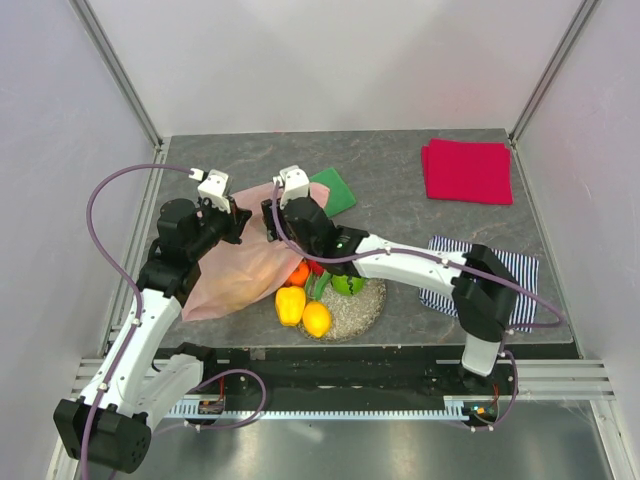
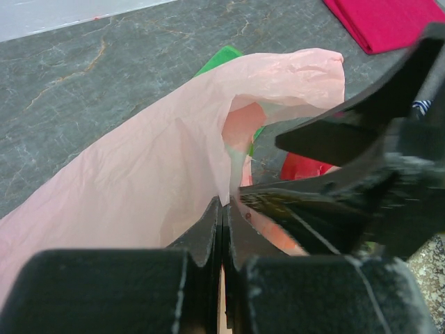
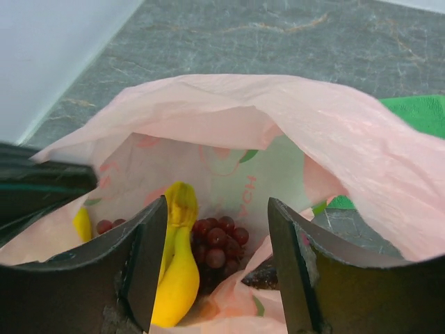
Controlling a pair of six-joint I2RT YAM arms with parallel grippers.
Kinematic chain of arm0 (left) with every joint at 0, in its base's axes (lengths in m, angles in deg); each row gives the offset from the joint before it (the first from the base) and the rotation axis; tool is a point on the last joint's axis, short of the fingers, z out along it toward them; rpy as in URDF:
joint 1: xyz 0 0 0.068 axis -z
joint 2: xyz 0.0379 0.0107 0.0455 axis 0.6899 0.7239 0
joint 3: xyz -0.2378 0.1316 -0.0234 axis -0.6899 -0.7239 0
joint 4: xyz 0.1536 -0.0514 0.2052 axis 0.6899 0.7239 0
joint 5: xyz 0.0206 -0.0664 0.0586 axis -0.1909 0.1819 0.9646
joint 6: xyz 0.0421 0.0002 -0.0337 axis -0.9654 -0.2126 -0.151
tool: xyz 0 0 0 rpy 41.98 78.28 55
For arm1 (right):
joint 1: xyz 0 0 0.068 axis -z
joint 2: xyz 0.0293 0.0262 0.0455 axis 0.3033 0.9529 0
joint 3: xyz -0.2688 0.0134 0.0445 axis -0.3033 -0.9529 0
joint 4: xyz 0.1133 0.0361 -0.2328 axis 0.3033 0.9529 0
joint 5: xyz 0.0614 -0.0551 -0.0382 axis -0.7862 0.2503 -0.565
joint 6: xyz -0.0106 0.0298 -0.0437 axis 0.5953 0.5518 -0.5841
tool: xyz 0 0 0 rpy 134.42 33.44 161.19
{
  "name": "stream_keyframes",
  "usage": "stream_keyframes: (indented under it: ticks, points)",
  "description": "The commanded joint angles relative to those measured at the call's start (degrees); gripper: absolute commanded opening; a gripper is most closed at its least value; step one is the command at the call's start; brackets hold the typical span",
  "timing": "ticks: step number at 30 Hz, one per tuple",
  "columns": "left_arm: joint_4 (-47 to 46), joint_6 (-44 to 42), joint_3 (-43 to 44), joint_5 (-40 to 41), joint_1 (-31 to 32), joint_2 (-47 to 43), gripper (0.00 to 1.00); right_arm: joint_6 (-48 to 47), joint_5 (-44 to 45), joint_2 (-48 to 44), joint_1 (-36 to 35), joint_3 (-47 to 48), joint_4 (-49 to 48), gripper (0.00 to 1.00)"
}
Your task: Place the fruits into the plastic bag
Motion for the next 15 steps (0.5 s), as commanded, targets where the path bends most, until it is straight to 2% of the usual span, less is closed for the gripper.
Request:
stream_keyframes:
  ticks: [1,7,11,13,15]
  points:
    - [-1.3,-1.1,2.0,0.0,-0.1,-0.2,0.02,-2.4,-1.8,-8.9,-0.2,-4.8,-5.6,0.67]
    - [-1.4,-1.1,2.0,0.7,-0.1,-0.2,0.01,-5.1,-1.3,-23.6,-0.1,-13.5,-5.9,0.7]
    - [-1.3,-1.1,1.9,0.7,-0.1,-0.1,0.01,-1.0,-2.9,-30.1,4.0,-14.4,5.1,0.74]
    - [-1.2,-1.2,2.0,0.8,-0.1,-0.1,0.01,1.1,-9.1,-31.1,8.8,-15.5,9.0,0.75]
    - [-1.3,-1.2,2.0,0.8,-0.1,-0.1,0.02,2.1,-12.0,-30.9,10.7,-16.3,15.0,0.76]
